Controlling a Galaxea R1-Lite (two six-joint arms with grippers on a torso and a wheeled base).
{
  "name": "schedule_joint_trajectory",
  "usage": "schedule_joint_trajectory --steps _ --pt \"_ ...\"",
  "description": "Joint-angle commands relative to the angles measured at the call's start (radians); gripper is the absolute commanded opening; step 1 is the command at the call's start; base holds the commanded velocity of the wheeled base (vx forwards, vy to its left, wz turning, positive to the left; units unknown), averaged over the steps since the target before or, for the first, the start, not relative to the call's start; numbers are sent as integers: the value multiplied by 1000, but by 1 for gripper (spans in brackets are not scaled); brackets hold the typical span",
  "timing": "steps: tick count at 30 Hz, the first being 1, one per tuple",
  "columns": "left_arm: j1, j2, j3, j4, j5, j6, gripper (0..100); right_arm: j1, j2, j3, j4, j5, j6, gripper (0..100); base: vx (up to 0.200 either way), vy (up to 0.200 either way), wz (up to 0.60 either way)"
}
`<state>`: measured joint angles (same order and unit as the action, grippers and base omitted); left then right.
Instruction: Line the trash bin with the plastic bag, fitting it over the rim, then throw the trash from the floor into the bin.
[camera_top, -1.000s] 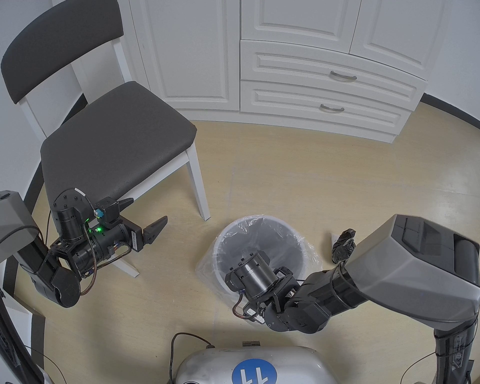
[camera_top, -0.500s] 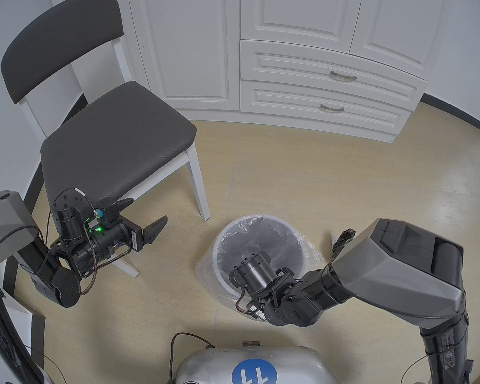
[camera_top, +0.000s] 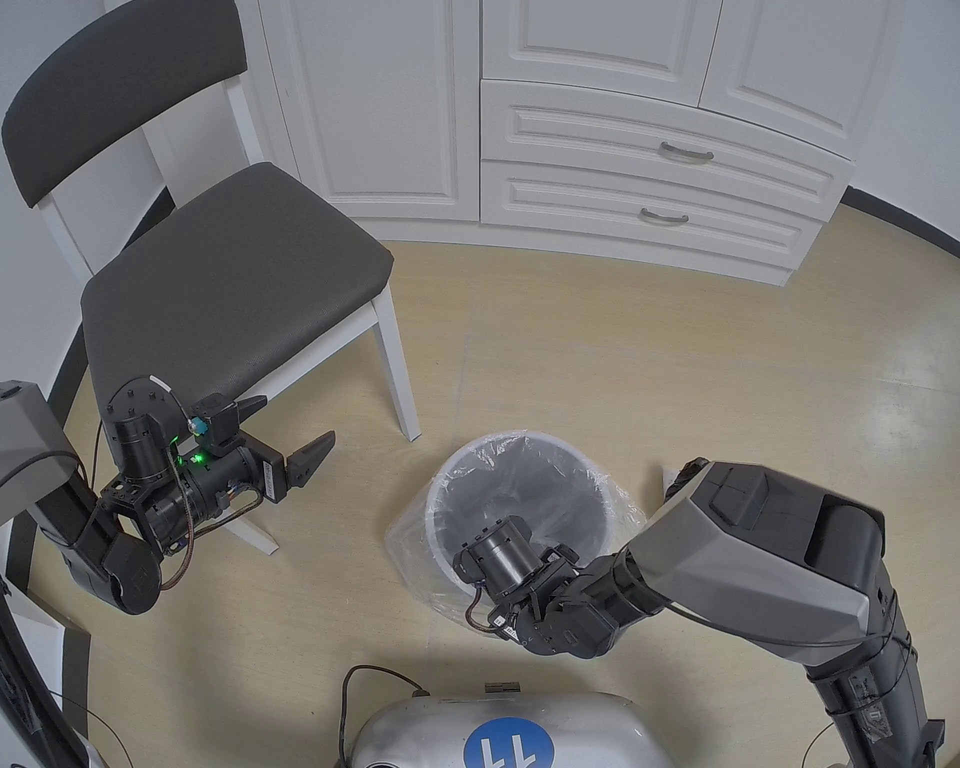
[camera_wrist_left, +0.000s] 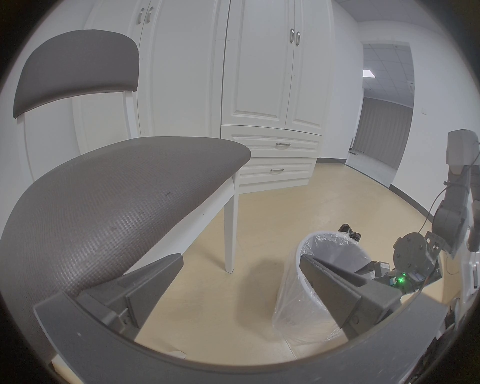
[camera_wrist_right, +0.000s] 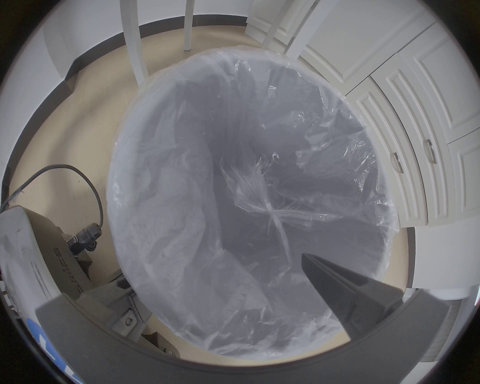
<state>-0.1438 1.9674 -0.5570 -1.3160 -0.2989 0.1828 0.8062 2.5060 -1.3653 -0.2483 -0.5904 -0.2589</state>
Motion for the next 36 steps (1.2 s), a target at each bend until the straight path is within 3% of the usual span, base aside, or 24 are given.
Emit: schedule_joint_trajectory --steps 1,10,17,25,29,33,34,36 --pt "0 1 0 0 0 0 100 8 -12 9 -5 0 0 100 0 0 0" --pt "-8 -1 19 0 0 3 100 85 -202 158 -5 -9 -2 100 0 0 0" --pt "-63 10 101 -46 1 7 100 117 -397 344 -9 -8 1 100 0 0 0" --pt "-174 228 184 -216 40 23 100 100 -559 566 -226 -8 56 100 0 0 0" --pt "-217 353 118 -218 159 38 100 5 -631 695 -402 -9 176 100 0 0 0" --pt "-224 421 77 -218 179 18 100 -101 -671 770 -499 0 213 100 0 0 0" --pt "-229 473 32 -215 185 7 100 -180 -673 799 -568 8 214 100 0 0 0" --pt "-229 533 -21 -215 211 7 100 -259 -661 815 -644 35 211 100 0 0 0"
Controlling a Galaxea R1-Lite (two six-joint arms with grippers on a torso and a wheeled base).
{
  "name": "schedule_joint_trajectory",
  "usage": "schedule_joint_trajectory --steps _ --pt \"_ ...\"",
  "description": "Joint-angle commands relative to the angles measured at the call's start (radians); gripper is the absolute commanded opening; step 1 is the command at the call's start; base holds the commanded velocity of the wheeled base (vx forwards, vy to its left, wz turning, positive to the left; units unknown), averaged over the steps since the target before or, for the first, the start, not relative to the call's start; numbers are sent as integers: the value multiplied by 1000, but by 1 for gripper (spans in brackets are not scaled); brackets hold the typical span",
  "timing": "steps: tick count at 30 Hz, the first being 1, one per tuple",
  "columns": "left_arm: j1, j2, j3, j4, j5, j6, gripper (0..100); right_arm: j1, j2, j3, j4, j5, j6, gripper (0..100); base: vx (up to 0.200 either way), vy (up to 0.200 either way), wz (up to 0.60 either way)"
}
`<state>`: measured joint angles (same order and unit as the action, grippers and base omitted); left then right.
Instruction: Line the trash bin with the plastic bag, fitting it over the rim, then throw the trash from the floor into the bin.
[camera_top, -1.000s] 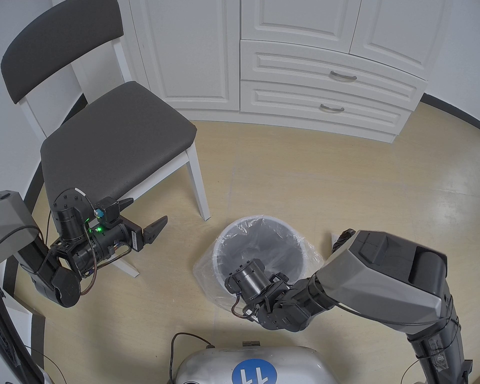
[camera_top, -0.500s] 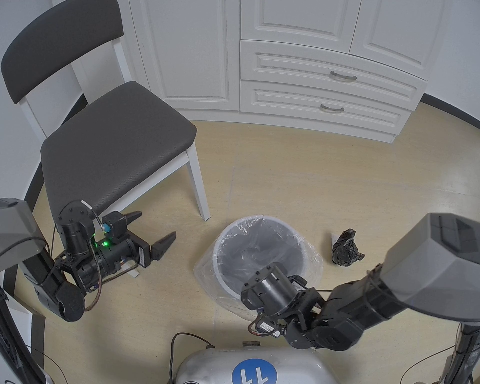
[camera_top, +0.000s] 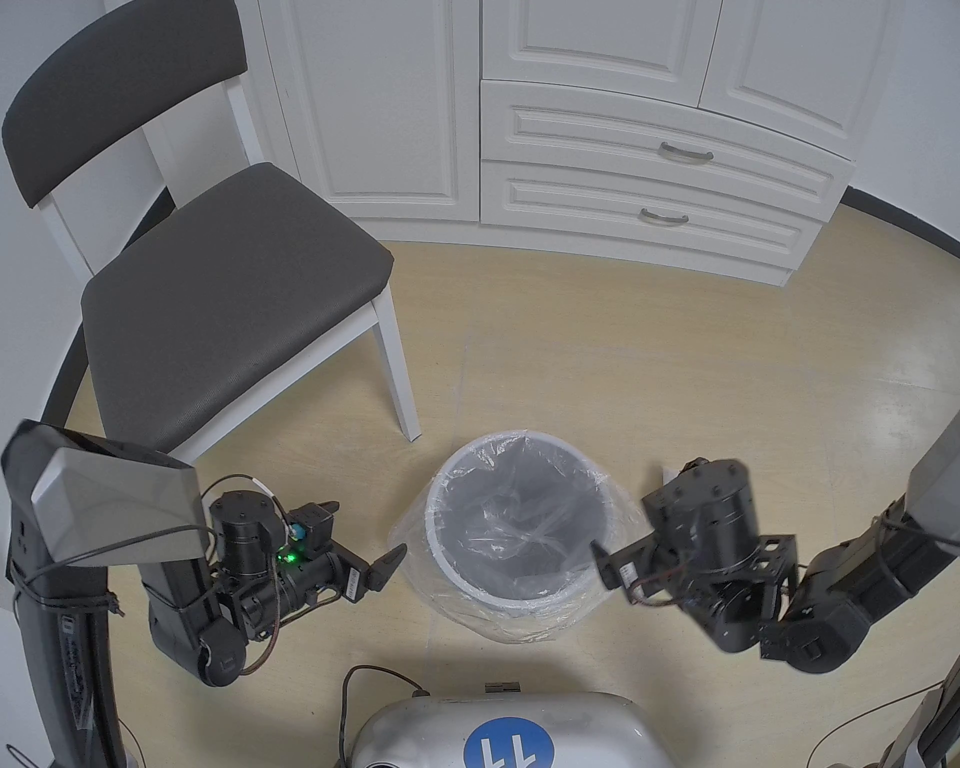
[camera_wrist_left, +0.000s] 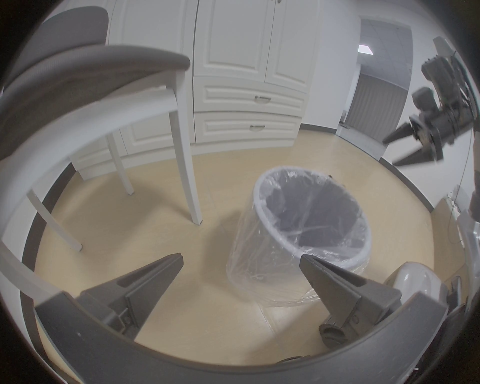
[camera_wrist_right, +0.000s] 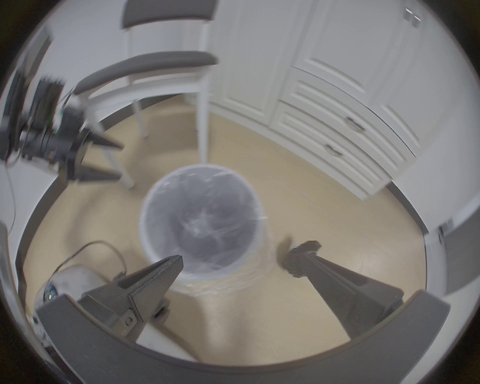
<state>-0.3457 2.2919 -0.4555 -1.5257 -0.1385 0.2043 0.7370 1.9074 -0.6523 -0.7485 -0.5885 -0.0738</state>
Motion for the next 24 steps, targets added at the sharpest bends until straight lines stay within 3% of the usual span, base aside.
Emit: schedule_joint_trajectory --steps 1,4,10,17,24 --pt "-27 235 -149 1 80 -11 100 -226 -54 100 -181 59 17 100 0 0 0" --pt "-24 279 -210 47 157 -11 100 -318 -30 51 -219 133 -4 100 0 0 0" --pt "-9 297 -399 197 195 -28 100 -410 -16 16 -213 171 -14 100 0 0 0" --pt "-6 305 -649 467 238 -26 100 -427 68 -33 -215 193 -12 100 0 0 0" --pt "-15 288 -654 509 270 -25 100 -427 197 -58 -216 193 -15 100 0 0 0"
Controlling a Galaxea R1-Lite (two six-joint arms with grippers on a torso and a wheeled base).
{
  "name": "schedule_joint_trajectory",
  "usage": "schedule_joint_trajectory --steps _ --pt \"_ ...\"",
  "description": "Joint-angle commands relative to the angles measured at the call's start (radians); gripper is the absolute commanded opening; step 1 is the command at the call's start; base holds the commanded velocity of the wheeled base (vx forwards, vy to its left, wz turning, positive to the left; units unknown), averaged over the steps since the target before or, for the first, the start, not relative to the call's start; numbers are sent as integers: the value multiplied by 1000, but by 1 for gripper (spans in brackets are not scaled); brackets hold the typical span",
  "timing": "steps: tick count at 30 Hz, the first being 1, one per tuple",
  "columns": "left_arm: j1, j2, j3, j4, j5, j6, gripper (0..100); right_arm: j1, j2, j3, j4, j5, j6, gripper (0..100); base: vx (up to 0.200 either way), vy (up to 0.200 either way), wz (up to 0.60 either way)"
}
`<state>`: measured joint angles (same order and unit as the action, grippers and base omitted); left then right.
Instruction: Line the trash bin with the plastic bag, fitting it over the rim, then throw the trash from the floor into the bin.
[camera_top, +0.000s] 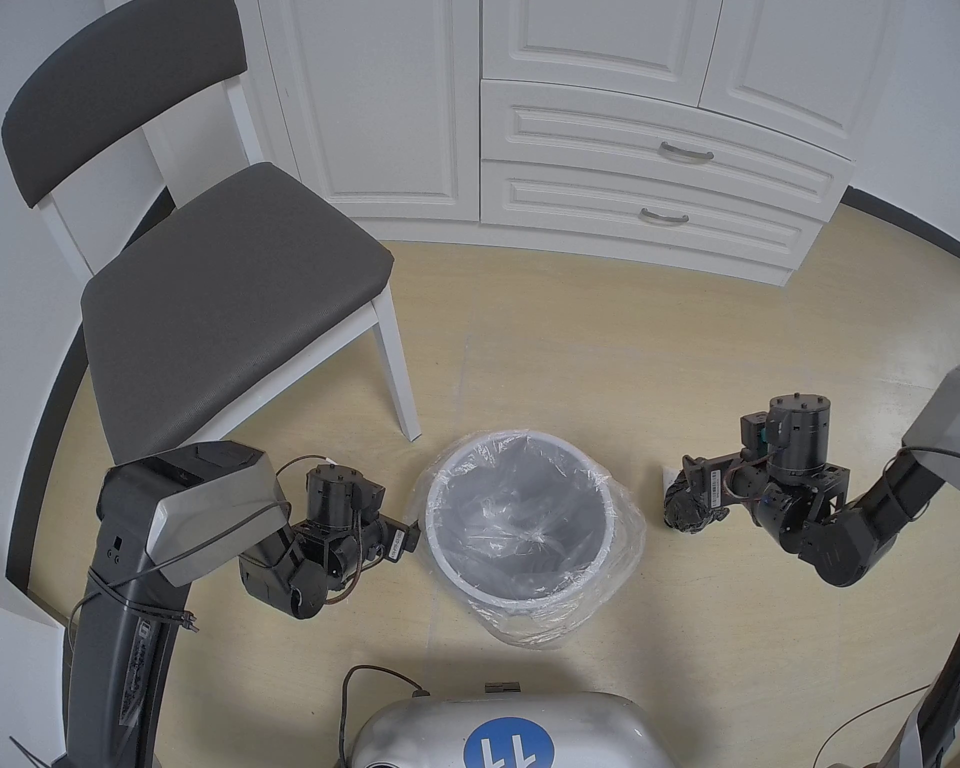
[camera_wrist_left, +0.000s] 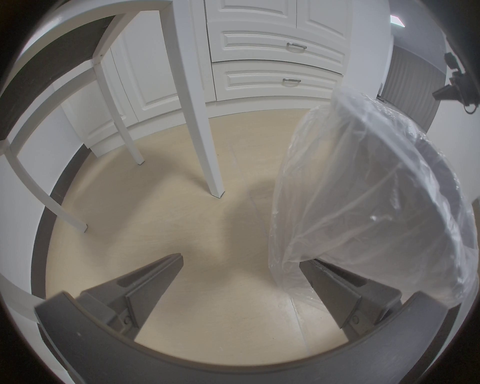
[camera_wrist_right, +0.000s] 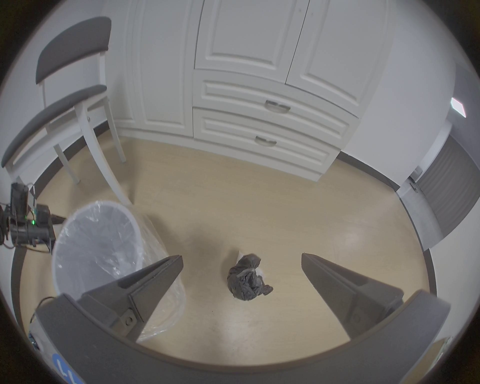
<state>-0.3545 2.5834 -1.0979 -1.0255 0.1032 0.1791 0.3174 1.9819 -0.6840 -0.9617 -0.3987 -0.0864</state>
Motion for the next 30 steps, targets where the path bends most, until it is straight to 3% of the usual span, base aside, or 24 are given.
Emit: schedule_joint_trajectory --steps 1,6,11,15,17,23,30 --pt "-6 -3 -11 9 29 0 100 -8 123 -26 -3 3 -3 100 0 0 0" --pt "-24 -132 216 -116 49 -29 100 -11 172 -37 -2 8 -15 100 0 0 0" --pt "-44 -220 403 -258 53 -30 100 -12 207 -38 -2 77 -16 100 0 0 0" --pt "-43 -227 423 -288 56 -30 100 -11 221 -42 -3 92 -16 100 0 0 0" --pt "-20 -273 492 -355 58 -30 100 -17 262 -60 -2 176 -4 100 0 0 0" --pt "29 -290 526 -361 58 -49 100 -23 272 -58 11 340 42 100 0 0 0" --pt "35 -290 527 -383 61 -49 100 -41 451 -186 18 360 46 100 0 0 0"
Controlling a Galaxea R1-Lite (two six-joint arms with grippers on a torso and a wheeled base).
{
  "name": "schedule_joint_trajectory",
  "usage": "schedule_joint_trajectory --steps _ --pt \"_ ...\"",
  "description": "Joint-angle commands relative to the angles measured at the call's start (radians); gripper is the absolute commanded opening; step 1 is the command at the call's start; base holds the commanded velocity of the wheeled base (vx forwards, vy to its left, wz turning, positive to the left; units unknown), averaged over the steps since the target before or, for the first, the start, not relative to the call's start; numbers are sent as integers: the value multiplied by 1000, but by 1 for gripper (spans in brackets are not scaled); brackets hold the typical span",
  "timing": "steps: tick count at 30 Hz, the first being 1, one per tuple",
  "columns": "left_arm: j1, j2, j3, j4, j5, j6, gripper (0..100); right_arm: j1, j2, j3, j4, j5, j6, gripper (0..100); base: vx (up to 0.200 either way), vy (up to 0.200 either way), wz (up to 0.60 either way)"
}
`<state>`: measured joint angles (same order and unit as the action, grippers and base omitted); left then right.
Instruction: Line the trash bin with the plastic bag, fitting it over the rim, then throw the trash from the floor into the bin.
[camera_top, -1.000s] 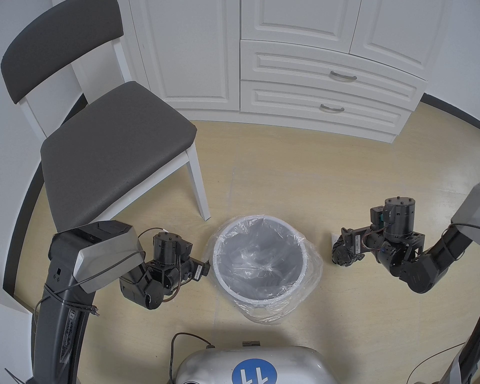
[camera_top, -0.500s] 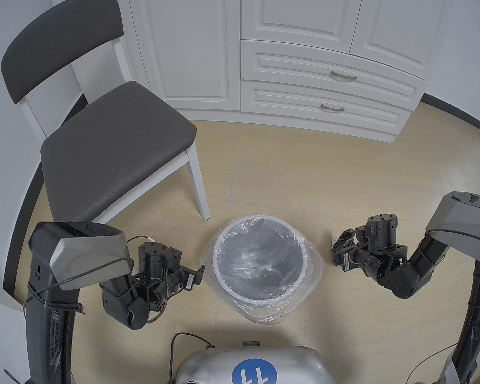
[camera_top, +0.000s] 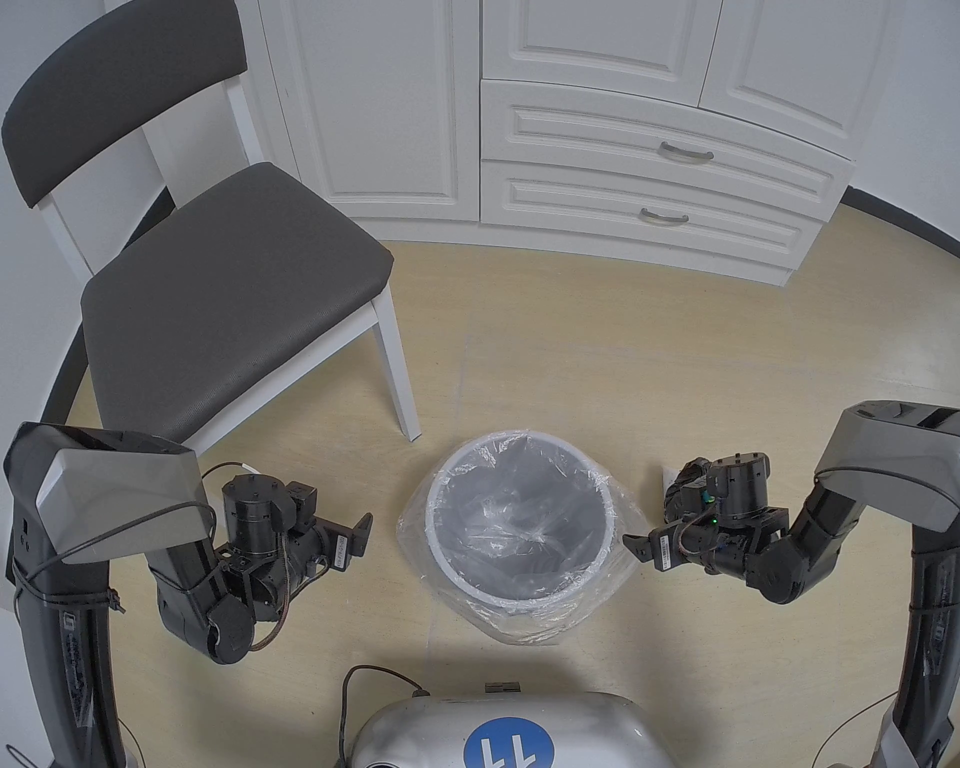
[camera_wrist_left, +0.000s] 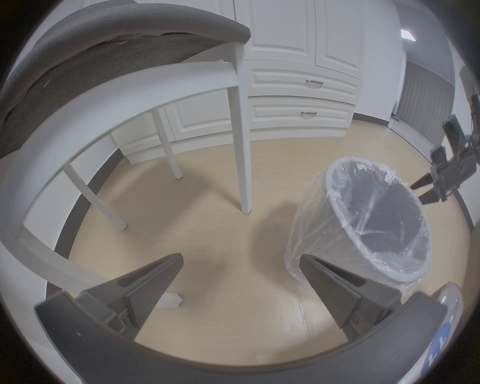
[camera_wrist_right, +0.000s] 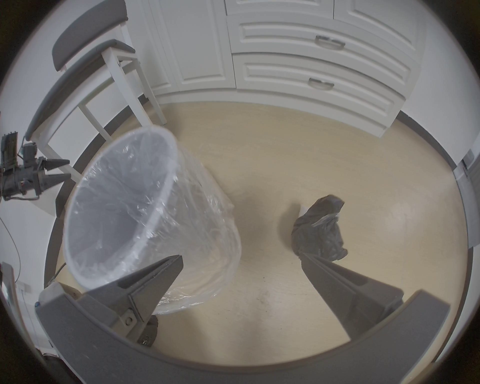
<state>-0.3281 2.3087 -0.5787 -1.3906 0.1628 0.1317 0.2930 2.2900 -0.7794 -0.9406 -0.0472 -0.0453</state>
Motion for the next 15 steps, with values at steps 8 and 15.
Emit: schedule_joint_trajectory --steps 8,15 --pt "4 -8 10 -59 1 -1 100 5 284 -291 17 110 200 100 0 0 0" --pt "3 -15 22 -62 8 -1 100 6 295 -337 68 135 232 100 0 0 0"
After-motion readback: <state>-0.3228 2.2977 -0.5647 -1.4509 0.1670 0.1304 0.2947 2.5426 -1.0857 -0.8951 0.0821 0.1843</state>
